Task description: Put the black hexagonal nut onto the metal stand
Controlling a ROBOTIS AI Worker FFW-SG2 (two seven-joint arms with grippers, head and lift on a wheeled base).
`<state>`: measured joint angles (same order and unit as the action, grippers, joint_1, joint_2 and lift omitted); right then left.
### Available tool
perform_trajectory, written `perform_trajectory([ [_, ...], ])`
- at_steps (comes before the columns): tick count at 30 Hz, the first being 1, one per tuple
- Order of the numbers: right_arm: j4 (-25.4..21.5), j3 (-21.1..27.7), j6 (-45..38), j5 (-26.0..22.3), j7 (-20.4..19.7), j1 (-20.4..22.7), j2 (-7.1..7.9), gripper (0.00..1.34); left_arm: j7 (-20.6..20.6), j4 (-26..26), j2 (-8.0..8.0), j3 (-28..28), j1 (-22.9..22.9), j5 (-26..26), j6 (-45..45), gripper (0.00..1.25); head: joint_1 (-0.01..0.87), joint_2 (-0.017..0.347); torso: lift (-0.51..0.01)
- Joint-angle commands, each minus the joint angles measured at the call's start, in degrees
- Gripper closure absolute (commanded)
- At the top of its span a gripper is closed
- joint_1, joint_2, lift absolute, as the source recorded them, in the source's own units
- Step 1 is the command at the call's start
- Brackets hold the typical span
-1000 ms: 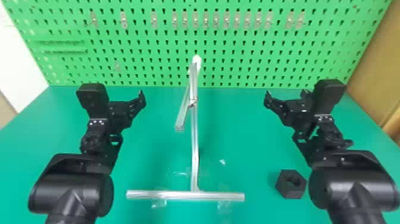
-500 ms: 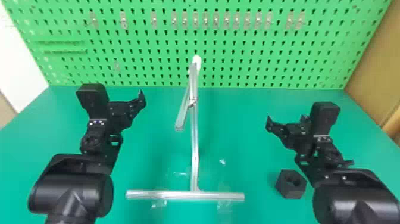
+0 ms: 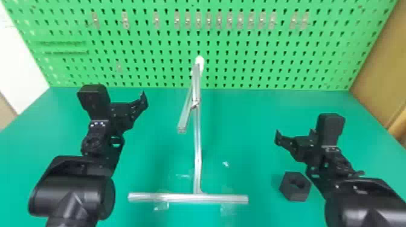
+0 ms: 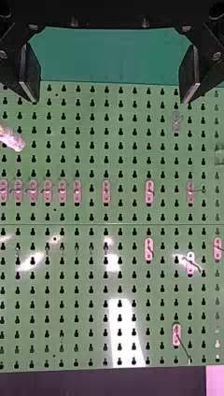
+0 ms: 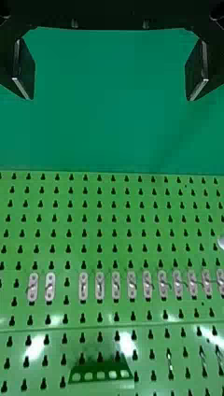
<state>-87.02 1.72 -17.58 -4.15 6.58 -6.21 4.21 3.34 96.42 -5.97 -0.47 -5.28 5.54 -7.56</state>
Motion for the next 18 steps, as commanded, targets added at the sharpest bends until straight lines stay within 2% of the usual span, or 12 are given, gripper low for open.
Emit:
perform_trajectory([
  [1,0.45,0.65,-2.28,0.72,1.07,0.05,0.45,0.09,0.00,0.00,-0.01,0.03,0.00,0.00,0.00,0.16,0.693,0.081,-0.001],
  [9,2.12,3.12,-5.18,3.45,4.06,0.49,0.10,0.09,0.00,0.00,-0.01,0.03,0.18,0.00,0.00,0.16,0.693,0.081,-0.001],
  [18,4.14,5.31,-7.56,5.21,5.64,1.20,0.19,0.09,0.00,0.00,-0.01,0.12,0.18,0.00,0.00,0.16,0.693,0.081,-0.001],
])
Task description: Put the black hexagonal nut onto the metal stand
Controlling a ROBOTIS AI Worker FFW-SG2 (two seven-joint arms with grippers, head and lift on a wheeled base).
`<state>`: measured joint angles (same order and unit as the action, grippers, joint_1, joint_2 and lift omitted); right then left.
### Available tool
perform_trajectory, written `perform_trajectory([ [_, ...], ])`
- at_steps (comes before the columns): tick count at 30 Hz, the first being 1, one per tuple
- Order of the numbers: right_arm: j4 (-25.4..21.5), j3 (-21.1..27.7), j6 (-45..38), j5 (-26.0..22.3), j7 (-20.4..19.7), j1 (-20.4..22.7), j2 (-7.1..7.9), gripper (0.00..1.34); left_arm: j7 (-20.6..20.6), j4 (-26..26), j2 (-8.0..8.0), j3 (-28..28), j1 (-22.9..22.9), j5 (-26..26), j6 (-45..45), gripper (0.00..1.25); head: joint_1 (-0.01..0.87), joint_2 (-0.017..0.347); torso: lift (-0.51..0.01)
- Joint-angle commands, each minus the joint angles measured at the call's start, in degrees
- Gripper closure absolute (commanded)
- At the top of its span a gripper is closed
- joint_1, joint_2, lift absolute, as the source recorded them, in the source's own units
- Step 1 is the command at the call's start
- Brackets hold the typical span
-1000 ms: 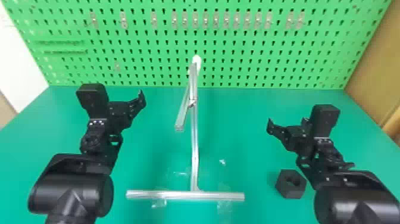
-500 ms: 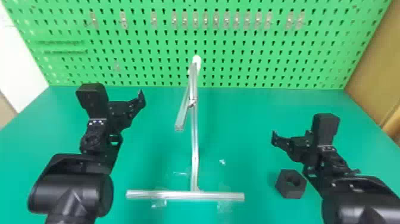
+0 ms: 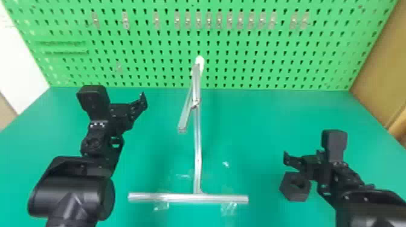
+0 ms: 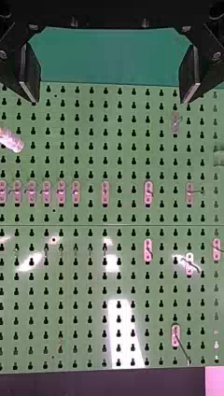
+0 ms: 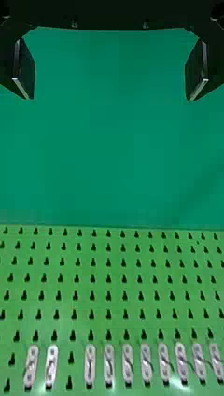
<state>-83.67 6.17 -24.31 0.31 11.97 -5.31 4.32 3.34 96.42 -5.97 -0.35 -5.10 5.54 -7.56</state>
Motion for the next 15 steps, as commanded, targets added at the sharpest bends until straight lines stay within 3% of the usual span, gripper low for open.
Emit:
perform_trajectory([
  [1,0.96,1.04,-0.91,0.75,0.33,0.30,0.07,0.09,0.00,0.00,0.00,0.00,0.09,0.00,0.00,0.16,0.693,0.081,-0.001],
  [15,5.44,3.67,-2.58,1.63,2.44,0.30,0.07,0.10,0.00,0.00,0.00,0.00,0.17,0.00,0.00,0.16,0.693,0.081,-0.001],
])
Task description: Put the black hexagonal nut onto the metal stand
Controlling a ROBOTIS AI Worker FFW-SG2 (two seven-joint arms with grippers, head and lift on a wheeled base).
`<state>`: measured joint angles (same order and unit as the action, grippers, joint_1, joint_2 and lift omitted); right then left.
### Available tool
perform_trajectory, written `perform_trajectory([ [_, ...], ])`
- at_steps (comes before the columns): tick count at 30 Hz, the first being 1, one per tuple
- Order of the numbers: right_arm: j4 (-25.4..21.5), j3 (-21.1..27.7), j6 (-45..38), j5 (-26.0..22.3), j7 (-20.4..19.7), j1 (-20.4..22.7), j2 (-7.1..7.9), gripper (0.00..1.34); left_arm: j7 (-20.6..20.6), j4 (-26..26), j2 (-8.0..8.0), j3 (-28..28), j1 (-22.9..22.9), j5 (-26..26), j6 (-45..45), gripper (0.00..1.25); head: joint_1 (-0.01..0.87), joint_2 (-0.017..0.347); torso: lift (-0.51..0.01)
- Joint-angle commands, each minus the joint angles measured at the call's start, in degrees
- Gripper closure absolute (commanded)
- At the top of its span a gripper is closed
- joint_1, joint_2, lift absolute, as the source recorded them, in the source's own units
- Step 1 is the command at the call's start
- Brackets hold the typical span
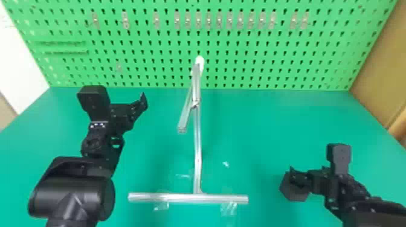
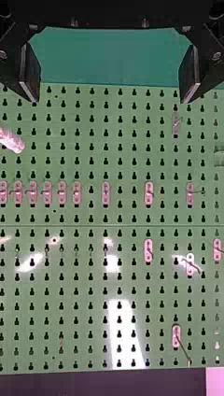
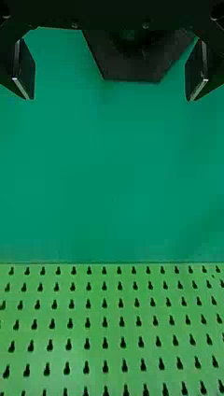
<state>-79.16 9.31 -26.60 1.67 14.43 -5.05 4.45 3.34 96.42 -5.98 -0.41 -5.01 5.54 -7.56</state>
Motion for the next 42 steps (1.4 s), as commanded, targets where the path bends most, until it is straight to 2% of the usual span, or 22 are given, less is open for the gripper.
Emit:
perform_trajectory([
  [1,1.03,0.63,-0.47,0.26,0.08,0.04,-0.06,0.10,0.00,0.00,0.00,0.06,0.09,0.00,0.00,0.16,0.693,0.081,-0.001],
  [42,4.10,1.59,-0.90,1.67,1.92,-0.14,0.03,0.11,0.00,0.00,0.00,0.06,0.09,0.00,0.00,0.16,0.693,0.081,-0.001],
])
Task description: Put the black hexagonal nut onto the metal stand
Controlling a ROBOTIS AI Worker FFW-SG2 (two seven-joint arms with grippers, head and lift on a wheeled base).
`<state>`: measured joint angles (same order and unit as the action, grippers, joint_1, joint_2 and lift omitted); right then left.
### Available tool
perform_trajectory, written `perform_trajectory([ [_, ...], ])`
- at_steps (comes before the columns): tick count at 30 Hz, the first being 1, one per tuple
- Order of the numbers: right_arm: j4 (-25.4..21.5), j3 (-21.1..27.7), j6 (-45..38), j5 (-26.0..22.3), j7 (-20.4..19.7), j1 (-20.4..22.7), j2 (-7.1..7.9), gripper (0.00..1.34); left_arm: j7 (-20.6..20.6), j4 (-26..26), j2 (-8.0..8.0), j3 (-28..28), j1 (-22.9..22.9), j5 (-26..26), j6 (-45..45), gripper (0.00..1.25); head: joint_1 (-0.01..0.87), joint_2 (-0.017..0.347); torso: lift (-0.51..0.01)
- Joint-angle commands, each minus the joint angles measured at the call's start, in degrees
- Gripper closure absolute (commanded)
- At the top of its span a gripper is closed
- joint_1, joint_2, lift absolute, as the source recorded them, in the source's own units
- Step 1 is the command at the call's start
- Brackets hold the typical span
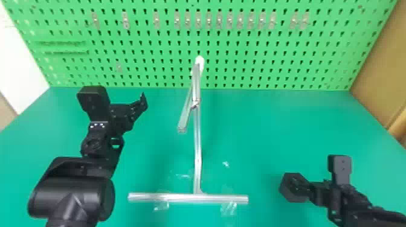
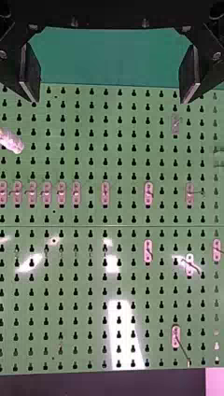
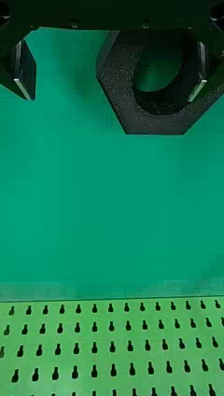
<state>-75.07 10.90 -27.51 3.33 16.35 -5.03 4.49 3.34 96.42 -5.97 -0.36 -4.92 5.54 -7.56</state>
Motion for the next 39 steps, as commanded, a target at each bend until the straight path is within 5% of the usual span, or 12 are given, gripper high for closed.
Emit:
perform_trajectory([
  [1,0.01,0.00,-0.09,0.01,0.00,-0.25,0.00,0.11,0.00,0.00,-0.01,0.00,0.00,0.00,0.00,0.16,0.693,0.081,-0.001],
  [5,0.10,0.00,0.00,0.18,0.00,-0.34,0.00,0.17,0.00,0.00,-0.01,0.00,0.00,0.00,0.00,0.16,0.693,0.081,-0.001],
  [9,0.27,0.00,-0.35,0.36,0.00,-0.34,0.00,0.36,0.00,0.00,-0.01,0.09,0.00,0.00,0.00,0.16,0.693,0.081,-0.001],
  [16,0.27,-0.26,-0.97,0.36,0.17,-0.42,0.17,0.39,0.00,0.00,-0.01,0.09,0.00,0.00,0.09,0.16,0.693,0.081,-0.001],
  [26,0.18,-1.05,-4.57,1.15,0.26,-1.13,0.35,0.96,0.00,0.00,-0.01,0.18,0.09,0.00,0.18,0.16,0.693,0.081,-0.001],
  [32,-1.13,-2.11,-7.47,3.17,0.17,-1.65,0.52,1.11,0.00,0.00,-0.01,0.18,0.09,0.00,0.18,0.16,0.693,0.081,-0.001],
  [39,-3.60,-3.16,-11.69,3.96,0.17,-2.45,1.14,1.13,0.00,0.00,-0.01,0.09,0.09,0.00,0.18,0.16,0.693,0.081,-0.001],
])
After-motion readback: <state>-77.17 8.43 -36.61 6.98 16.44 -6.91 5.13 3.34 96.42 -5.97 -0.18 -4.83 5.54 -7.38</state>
